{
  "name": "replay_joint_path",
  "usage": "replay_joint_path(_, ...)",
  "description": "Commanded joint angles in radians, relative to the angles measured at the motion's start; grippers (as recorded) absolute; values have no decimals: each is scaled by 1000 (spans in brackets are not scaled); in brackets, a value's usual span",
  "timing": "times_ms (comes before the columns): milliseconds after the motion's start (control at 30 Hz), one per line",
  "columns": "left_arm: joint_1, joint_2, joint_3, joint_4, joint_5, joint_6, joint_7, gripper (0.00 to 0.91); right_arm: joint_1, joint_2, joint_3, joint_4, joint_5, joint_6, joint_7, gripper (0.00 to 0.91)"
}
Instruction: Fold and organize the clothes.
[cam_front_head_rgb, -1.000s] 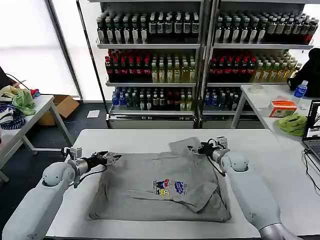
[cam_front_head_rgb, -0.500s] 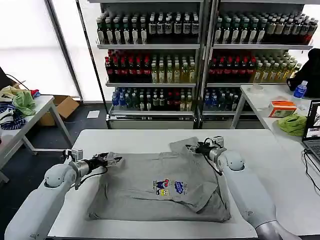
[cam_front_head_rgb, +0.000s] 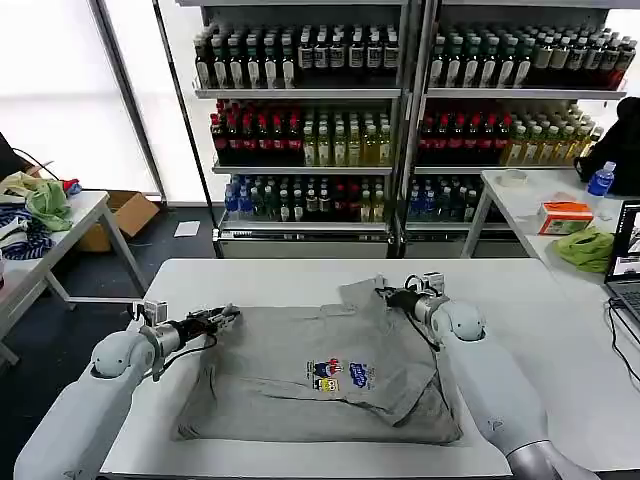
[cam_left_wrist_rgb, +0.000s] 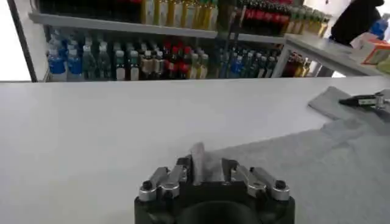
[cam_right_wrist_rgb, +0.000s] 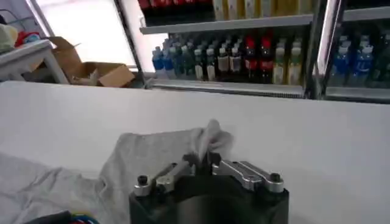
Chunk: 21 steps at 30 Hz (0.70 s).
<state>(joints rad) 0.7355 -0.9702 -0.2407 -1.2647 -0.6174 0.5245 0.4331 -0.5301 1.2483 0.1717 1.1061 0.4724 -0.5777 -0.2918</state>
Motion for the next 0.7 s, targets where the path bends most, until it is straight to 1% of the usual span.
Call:
replay_joint_path(33, -1, -8, -4, 25, -5, -14, -17, 10, 2, 1, 1, 0, 12, 0, 2, 0)
replay_joint_path(133, -2, -10, 0, 29, -8, -25, -36, 20, 2, 0, 3, 3, 27, 0, 2, 0)
replay_joint_path(233, 4, -15, 6, 16, 39, -60, -79, 20, 2, -1, 9, 8, 51, 0, 5, 0)
replay_joint_path(267, 6, -16, 4, 10, 36, -62, -85, 20, 2, -2, 10, 11, 58, 0, 6, 0)
replay_joint_path(300, 12, -17, 0, -16, -9, -61, -102, 20, 0, -4, 16, 20, 80, 0, 9, 0)
replay_joint_path(367, 21, -14, -6, -35, -24, -63, -111, 10, -9, -13, 23, 51, 115, 0, 16, 0)
replay_joint_path(500, 44, 1, -20, -131, -66, -62, -127, 20, -37, -37, 40, 130, 163, 0, 24, 0)
replay_joint_path(533, 51, 4, -23, -146, -70, -61, -128, 20, -53, -51, 43, 163, 187, 0, 29, 0)
replay_joint_path(700, 82, 23, -45, -216, -87, -67, -142, 20, -109, -93, 61, 260, 231, -1, 48, 0)
